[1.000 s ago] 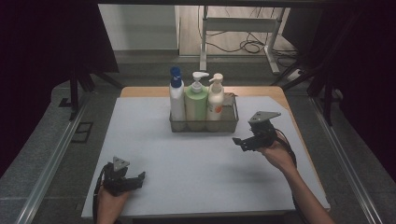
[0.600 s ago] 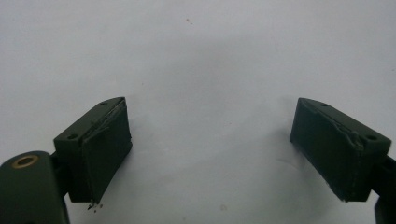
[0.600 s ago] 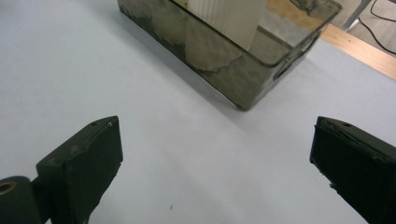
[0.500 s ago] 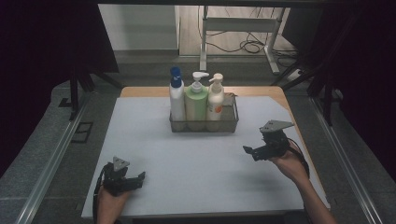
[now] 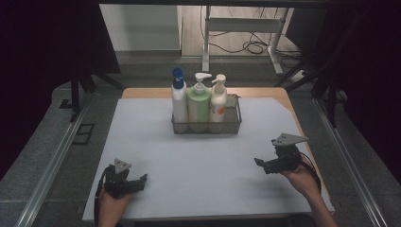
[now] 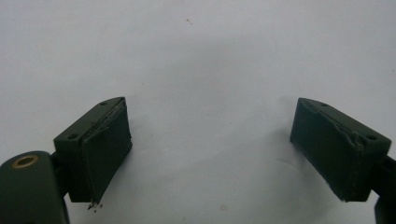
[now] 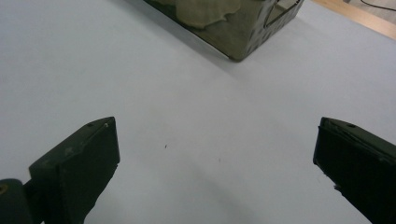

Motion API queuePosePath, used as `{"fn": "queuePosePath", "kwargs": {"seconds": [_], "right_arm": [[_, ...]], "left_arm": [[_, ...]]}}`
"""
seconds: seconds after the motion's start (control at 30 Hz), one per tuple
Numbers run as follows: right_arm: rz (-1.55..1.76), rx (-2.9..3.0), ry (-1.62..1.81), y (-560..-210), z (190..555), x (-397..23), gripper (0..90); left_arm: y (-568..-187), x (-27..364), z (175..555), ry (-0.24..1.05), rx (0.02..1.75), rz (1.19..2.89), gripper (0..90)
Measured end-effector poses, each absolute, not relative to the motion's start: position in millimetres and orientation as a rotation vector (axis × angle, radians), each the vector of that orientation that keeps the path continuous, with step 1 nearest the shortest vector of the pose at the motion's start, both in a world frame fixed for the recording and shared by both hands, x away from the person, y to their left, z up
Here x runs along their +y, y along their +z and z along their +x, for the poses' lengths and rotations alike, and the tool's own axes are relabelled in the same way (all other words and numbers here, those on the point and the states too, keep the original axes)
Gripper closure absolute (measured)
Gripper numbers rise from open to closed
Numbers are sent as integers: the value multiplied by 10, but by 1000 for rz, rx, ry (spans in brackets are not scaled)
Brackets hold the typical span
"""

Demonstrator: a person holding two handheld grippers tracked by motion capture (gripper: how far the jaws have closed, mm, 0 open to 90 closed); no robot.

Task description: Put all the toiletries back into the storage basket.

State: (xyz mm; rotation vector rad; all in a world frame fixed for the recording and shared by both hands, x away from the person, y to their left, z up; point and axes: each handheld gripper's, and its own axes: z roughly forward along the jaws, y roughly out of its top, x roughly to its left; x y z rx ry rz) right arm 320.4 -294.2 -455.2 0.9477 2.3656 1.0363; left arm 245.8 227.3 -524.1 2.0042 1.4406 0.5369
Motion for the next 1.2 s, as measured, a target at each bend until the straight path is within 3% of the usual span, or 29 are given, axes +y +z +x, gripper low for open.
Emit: {"fn": "queuePosePath", "kwargs": {"seconds": [1.2], "right_arm": [[1032,2461,1004,-5210,3036,-2937,30]], "left_arm": [[-5240,2272,2460,536,1443,2002,119]]}}
